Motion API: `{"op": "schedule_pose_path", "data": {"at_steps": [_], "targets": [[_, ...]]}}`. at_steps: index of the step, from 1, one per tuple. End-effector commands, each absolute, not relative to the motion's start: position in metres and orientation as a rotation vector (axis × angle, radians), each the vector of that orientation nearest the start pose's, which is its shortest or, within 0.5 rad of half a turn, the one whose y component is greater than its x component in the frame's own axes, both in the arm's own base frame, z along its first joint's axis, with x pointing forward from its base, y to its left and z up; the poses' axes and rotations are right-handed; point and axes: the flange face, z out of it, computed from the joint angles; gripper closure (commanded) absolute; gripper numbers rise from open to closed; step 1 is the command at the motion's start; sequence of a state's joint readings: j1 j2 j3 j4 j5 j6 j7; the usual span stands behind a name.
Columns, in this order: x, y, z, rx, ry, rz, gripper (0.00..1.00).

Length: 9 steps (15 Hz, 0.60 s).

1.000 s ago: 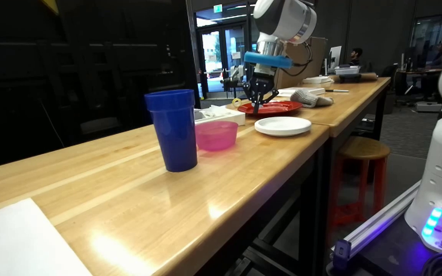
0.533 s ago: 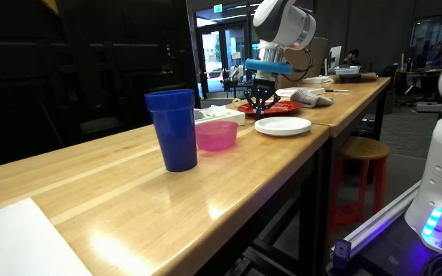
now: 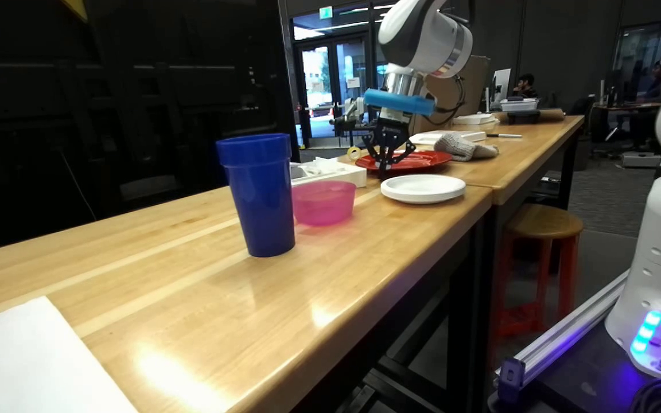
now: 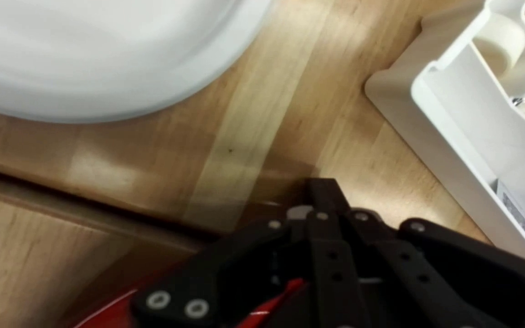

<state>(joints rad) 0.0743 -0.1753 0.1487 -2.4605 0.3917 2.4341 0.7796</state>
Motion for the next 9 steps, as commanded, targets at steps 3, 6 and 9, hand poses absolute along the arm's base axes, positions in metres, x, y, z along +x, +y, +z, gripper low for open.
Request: {"op": "schedule_pose_path", "data": {"at_steps": [3,6,9], "targets": [[0.4579,0.1148,0.3747,-2.622,1.185,-0.092,1.00],[0.4569,0.1160,0.3739,-2.629,1.200,-0.110,1.00],[0.4570,0.1161,0.3749,-2.626,1.214,-0.126,1.00]]}}
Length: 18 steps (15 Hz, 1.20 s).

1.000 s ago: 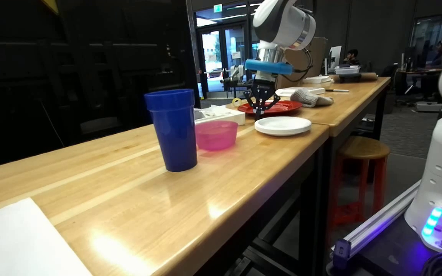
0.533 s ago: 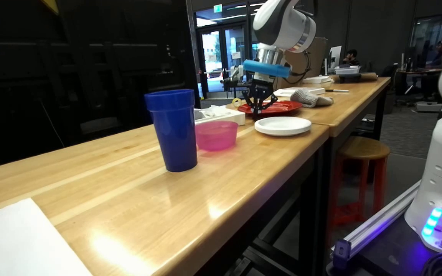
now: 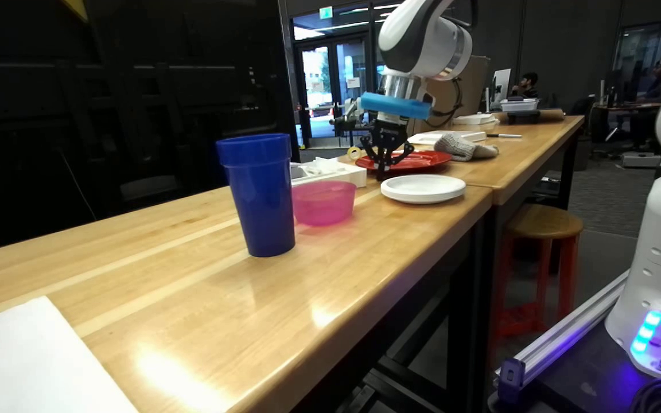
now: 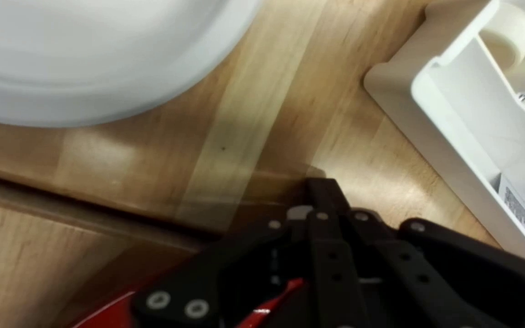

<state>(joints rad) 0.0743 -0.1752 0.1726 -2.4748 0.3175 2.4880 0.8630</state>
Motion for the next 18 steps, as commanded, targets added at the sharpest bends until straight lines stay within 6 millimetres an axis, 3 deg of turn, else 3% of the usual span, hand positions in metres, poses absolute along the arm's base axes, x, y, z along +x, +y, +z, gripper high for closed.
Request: {"op": "schedule_pose_path", "data": {"at_steps": [1,12,18], "targets": [[0.457,0.116,0.376,-2.621,1.219,-0.127,1.00],[0.459,0.108,0.379,-2.592,1.265,-0.205,1.00],[0.463,0.089,0.385,-2.555,1.330,-0.227,1.00]]}}
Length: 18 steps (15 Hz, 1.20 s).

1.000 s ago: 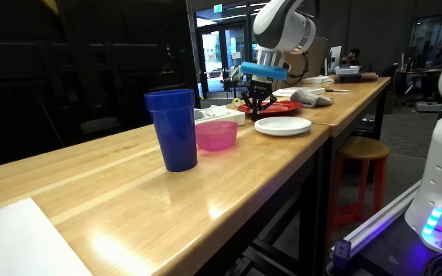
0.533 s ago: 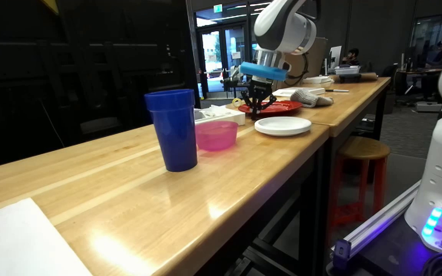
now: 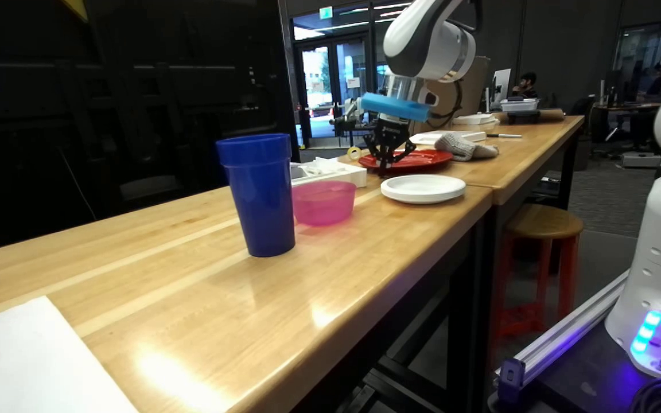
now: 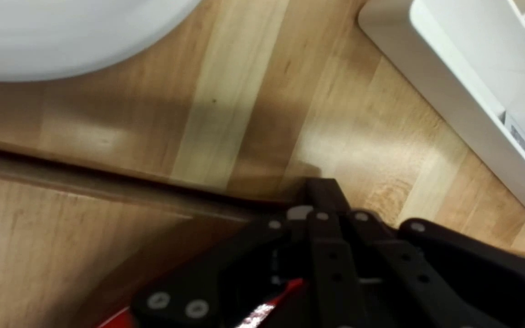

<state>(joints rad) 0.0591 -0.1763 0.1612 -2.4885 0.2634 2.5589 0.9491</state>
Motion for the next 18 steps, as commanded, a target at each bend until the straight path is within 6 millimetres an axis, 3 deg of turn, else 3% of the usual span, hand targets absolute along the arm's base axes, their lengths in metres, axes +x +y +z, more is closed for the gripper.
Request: {"op": "schedule_pose_path", "data": {"at_steps": [1,7,18], "targets": [[0.464,0.086,0.387,-2.550,1.337,-0.231,1.00],[0.469,0.073,0.397,-2.540,1.349,-0.264,1.00],[0.475,0.075,0.394,-2.551,1.340,-0.250,1.00]]}}
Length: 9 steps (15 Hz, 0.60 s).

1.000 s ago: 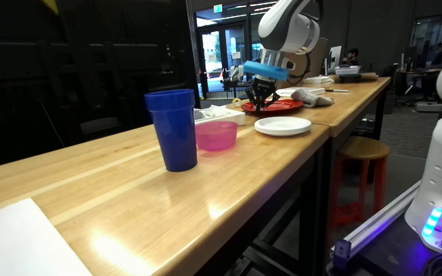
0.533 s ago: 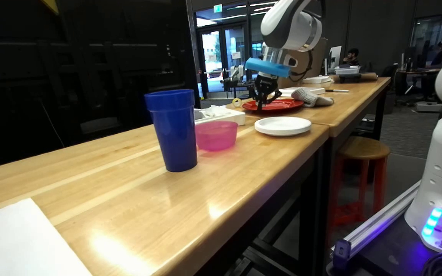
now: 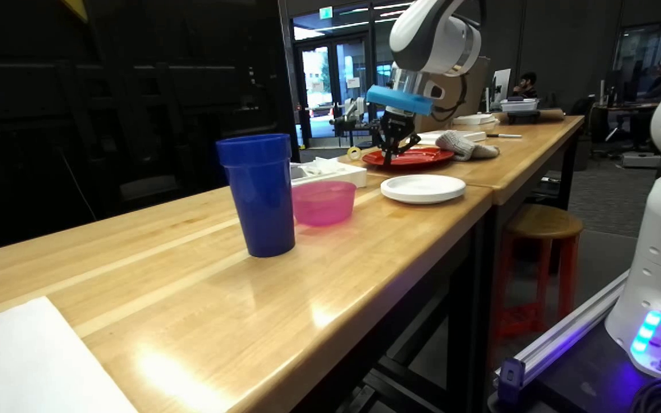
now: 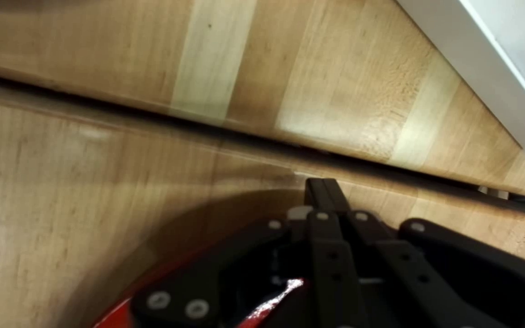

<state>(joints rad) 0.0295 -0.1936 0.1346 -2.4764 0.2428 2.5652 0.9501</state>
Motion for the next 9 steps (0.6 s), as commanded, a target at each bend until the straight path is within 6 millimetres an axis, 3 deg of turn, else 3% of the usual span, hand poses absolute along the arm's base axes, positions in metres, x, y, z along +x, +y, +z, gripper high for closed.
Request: {"op": "schedule_pose_path", "data": {"at_steps": [1,9], "targets": [[0.4757,0.0741,0.3929,-2.555,1.341,-0.245,1.00],[0.4852,0.0741,0.3892,-2.588,1.328,-0.245,1.00]]}}
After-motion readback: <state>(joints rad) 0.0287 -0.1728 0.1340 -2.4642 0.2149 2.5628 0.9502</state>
